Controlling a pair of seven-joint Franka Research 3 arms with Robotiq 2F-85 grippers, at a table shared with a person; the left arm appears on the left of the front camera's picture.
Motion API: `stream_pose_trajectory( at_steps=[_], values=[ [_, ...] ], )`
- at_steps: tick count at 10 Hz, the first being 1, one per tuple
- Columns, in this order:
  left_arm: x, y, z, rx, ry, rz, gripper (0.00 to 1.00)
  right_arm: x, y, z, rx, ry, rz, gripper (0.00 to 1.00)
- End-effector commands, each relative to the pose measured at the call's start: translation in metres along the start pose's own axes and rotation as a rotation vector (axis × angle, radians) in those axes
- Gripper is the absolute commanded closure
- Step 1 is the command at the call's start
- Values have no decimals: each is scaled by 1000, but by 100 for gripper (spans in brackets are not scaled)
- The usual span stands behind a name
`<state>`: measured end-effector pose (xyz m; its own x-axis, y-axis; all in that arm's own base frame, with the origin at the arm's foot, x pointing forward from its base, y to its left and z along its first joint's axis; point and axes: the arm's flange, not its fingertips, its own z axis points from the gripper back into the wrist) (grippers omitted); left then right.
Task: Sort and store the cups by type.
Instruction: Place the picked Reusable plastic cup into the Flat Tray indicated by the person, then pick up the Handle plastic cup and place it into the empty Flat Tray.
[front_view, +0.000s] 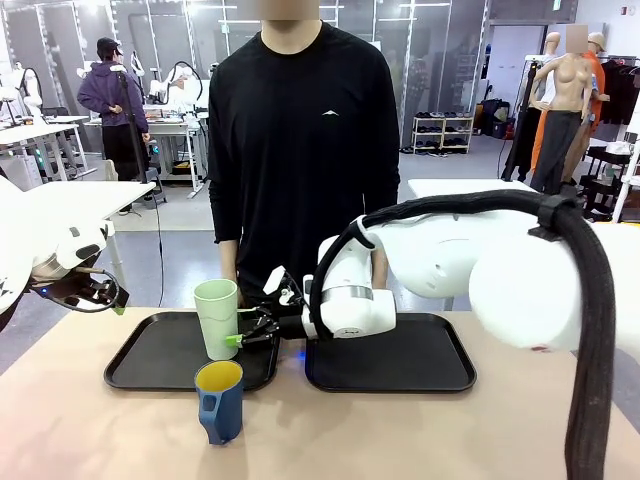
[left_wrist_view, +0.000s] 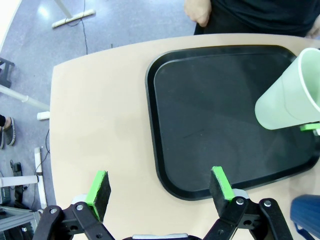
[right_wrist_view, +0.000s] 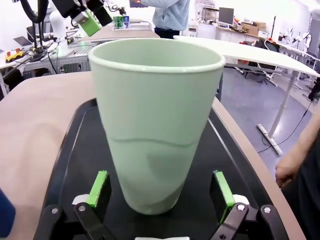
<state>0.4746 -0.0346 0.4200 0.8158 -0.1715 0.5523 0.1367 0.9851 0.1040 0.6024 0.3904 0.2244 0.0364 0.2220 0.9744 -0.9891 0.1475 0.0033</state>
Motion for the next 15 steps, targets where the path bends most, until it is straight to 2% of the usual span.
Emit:
stream_pose_trajectory(
  at_steps=[1, 6, 7, 15],
  values=[
    [1, 0, 0, 1, -2, 0, 0, 7, 16, 27, 24, 5, -38, 0],
    [1, 0, 0, 1, -2, 0, 0, 18, 26, 67, 63, 58, -72, 0],
    [1, 0, 0, 1, -2, 0, 0, 9, 19, 48, 21, 25, -36, 0],
    [1, 0, 0, 1, -2, 0, 0, 9, 19, 48, 21, 25, -36, 0]
  ],
)
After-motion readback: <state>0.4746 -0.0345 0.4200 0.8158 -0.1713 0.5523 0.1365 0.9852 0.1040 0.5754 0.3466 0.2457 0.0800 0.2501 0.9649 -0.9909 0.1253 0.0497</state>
